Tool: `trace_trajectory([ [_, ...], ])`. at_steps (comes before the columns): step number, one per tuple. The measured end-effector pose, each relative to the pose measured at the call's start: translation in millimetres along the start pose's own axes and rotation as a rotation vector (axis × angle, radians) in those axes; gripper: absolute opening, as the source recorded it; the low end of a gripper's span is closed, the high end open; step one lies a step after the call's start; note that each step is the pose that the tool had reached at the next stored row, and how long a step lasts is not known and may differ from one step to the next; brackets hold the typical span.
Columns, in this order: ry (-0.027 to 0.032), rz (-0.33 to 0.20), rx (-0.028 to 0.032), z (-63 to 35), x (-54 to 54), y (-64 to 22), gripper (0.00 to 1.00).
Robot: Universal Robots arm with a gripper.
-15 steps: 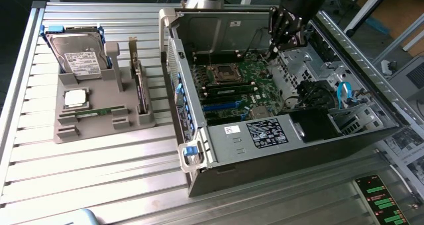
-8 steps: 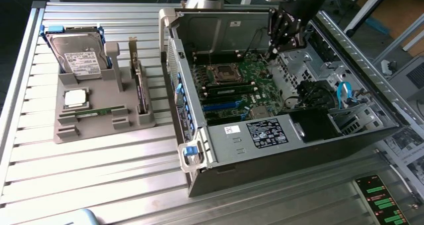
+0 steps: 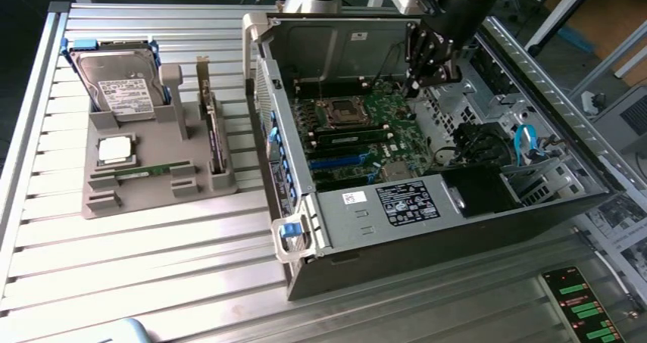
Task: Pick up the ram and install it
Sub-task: 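Press down the ram until it locks into place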
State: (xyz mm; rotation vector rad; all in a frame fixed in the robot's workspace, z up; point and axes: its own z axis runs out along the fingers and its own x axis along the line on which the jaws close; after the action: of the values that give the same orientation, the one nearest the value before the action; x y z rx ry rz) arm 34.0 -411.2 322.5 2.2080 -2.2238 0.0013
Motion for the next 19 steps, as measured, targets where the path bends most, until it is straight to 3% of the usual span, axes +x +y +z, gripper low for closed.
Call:
trace_trajectory([
  [19,-0.0001,0.0,0.0,36.1,-0.2,-0.2,0.1],
])
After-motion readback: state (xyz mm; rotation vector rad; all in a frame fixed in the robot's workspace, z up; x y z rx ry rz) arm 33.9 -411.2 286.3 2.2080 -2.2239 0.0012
